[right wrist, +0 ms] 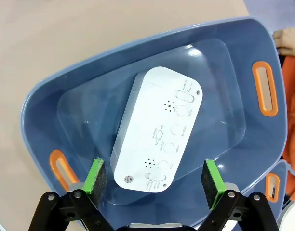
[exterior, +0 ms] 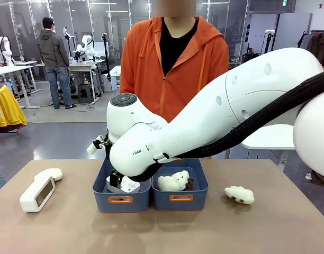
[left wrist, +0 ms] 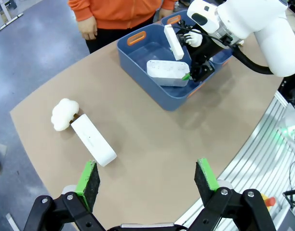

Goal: Sort the digital clocks into the basket.
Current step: Pick up the Digital clock from the table and place it into the empty Plastic storage basket.

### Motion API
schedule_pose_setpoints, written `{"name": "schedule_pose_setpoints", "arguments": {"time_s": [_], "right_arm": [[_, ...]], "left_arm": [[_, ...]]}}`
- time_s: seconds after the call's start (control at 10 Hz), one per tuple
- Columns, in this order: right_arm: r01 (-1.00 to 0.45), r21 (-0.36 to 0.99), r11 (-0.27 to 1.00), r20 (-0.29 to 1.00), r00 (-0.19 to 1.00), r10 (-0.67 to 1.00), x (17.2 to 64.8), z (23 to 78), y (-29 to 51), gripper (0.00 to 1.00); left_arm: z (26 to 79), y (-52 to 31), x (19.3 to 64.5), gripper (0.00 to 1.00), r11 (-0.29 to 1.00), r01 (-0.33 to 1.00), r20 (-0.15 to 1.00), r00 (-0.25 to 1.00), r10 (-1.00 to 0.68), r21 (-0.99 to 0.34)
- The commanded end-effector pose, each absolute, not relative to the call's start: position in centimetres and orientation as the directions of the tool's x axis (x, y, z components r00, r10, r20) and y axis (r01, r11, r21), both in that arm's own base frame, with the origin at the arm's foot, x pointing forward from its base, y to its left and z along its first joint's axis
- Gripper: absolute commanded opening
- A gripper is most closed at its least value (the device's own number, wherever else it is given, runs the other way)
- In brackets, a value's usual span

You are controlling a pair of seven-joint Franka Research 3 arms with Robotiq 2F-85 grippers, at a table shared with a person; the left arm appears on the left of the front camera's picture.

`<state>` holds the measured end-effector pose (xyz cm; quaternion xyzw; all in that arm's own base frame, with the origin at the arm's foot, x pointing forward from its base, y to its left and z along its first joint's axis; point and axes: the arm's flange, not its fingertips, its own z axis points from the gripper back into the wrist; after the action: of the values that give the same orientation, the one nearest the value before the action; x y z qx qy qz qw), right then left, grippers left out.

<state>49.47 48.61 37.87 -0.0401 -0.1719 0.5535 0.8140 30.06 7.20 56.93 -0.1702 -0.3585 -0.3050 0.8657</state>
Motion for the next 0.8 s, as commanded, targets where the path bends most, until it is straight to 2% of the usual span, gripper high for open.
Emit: {"name": "schedule_pose_setpoints", "arguments": {"time_s": [0.0, 0.2, 0.3, 0.5, 0.7], "right_arm": [[-0.887, -0.273, 0.373, 0.231, 0.316, 0.92, 49.5, 37.9, 48.6, 1.0], [-0.887, -0.256, 0.384, 0.235, 0.328, 0.915, 49.5, 37.9, 48.6, 1.0], [-0.908, -0.258, 0.33, 0.261, 0.263, 0.929, 47.7, 41.3, 46.0, 1.0], [-0.92, -0.199, 0.337, 0.375, 0.247, 0.894, 44.8, 47.3, 36.6, 1.0], [-0.933, -0.106, 0.345, 0.473, 0.258, 0.842, 42.2, 50.4, 28.5, 1.0]], "left_arm": [[57.1, 7.4, 30.2, 1.0, 0.744, 0.664, 0.726, 0.547, -0.417, -0.074], [57.1, 7.4, 30.2, 1.0, 0.744, 0.664, 0.726, 0.547, -0.417, -0.074], [57.1, 7.4, 30.2, 1.0, 0.744, 0.664, 0.726, 0.547, -0.417, -0.074], [57.1, 7.4, 30.2, 1.0, 0.744, 0.664, 0.726, 0.547, -0.417, -0.074], [57.1, 7.4, 30.2, 1.0, 0.744, 0.664, 0.726, 0.547, -0.417, -0.074]]}}
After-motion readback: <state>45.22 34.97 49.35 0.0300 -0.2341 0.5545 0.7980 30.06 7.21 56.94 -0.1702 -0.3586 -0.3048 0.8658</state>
